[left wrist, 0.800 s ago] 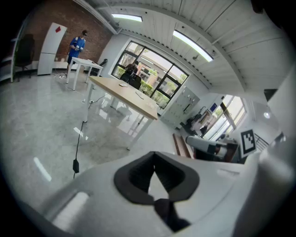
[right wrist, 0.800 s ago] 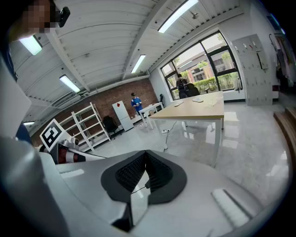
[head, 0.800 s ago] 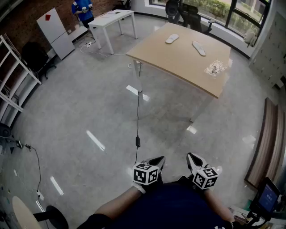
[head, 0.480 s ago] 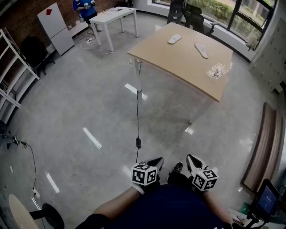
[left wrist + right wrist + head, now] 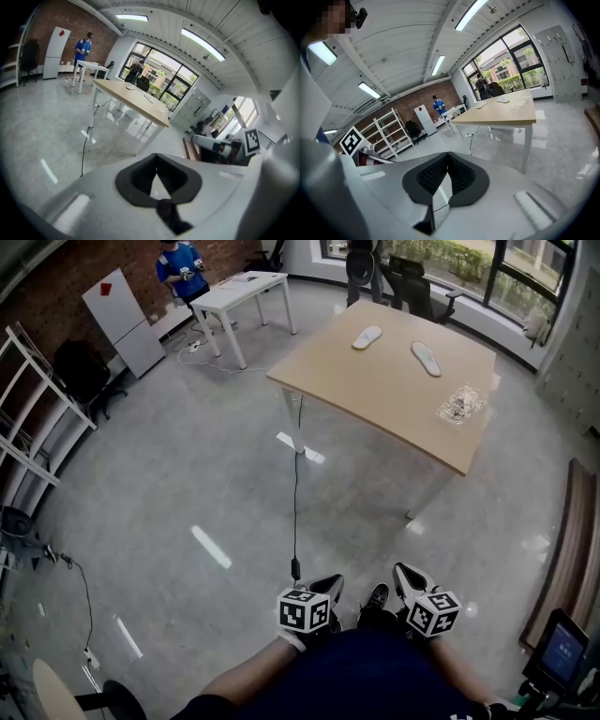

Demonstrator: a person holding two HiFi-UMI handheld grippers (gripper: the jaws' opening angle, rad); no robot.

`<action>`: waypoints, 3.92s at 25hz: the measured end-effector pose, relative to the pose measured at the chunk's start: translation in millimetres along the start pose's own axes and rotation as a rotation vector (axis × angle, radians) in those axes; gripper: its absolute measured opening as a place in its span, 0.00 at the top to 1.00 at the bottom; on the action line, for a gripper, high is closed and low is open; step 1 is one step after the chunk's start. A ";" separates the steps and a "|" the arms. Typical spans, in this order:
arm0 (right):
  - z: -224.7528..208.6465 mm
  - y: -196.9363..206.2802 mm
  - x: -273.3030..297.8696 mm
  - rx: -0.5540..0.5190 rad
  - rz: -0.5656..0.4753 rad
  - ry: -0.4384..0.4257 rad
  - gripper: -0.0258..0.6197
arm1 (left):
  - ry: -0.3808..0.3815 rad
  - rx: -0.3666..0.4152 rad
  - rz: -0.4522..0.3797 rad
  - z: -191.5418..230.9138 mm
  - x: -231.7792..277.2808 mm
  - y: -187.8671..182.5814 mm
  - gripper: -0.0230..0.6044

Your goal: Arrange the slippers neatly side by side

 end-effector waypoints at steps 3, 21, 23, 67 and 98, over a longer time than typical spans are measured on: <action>-25.2 -25.4 7.2 0.005 -0.013 -0.021 0.94 | -0.025 0.032 0.007 -11.0 17.4 -27.5 0.96; -141.6 -91.9 21.4 0.092 -0.016 -0.052 0.94 | -0.055 0.087 0.082 -57.9 104.1 -118.4 0.96; -148.9 -94.4 21.4 0.105 -0.013 -0.044 0.94 | -0.049 0.084 0.091 -59.2 109.0 -124.0 0.96; -137.7 -268.4 240.3 -0.014 0.121 0.100 0.94 | 0.116 -0.110 0.058 153.3 147.5 -327.5 0.96; -301.5 -425.4 309.0 0.041 0.057 -0.016 0.94 | -0.023 0.003 0.075 119.3 260.6 -518.0 0.96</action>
Point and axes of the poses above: the fingertips, and each gripper's own axes: x forward along the fingers, z to its left, y out of its underside, the point moved 6 cm from there along -x, backward along the fingers, and after that the axes turned 13 degrees about z, right-handed, at the moved point
